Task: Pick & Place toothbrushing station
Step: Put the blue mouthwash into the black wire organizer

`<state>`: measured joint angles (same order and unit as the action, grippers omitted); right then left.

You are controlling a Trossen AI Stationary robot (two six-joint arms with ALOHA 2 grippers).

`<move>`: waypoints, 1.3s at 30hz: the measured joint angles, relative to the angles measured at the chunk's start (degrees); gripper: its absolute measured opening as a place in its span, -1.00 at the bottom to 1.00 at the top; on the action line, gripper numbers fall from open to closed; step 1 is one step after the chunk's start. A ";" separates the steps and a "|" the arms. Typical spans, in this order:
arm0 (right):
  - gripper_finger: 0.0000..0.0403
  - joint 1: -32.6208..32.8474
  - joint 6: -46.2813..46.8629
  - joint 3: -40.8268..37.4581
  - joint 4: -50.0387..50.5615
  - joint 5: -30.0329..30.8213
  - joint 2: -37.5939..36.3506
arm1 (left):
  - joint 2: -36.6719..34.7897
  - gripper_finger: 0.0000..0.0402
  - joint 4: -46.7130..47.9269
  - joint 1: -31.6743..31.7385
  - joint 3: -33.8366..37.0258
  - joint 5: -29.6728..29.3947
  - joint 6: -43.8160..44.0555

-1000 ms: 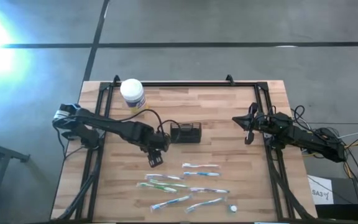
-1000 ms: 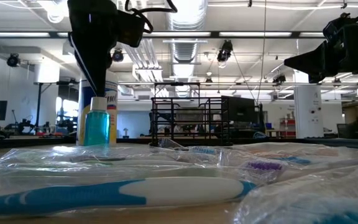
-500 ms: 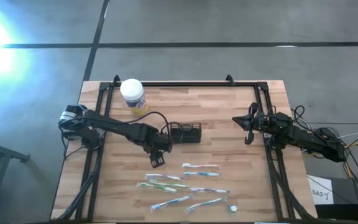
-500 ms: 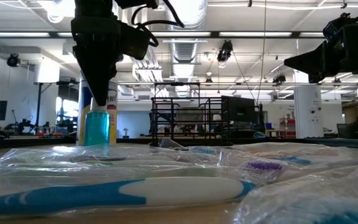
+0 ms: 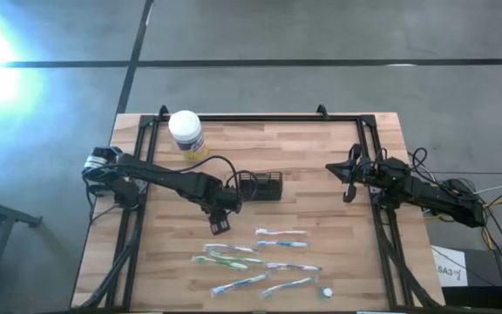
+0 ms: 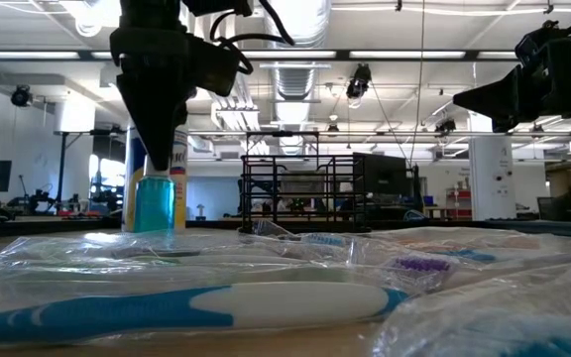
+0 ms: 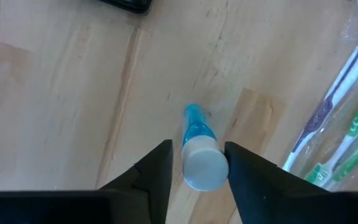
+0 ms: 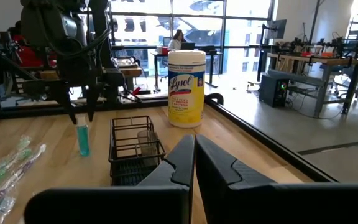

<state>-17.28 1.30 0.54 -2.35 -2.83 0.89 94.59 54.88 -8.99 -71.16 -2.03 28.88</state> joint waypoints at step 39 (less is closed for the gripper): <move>-0.94 0.00 -0.42 0.00 0.04 1.51 0.02 | -6.21 -0.52 2.53 -0.04 -7.47 0.86 -13.45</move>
<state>-17.28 0.89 0.54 -2.31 -1.32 0.91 88.38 57.41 -9.04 -78.63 -1.17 15.44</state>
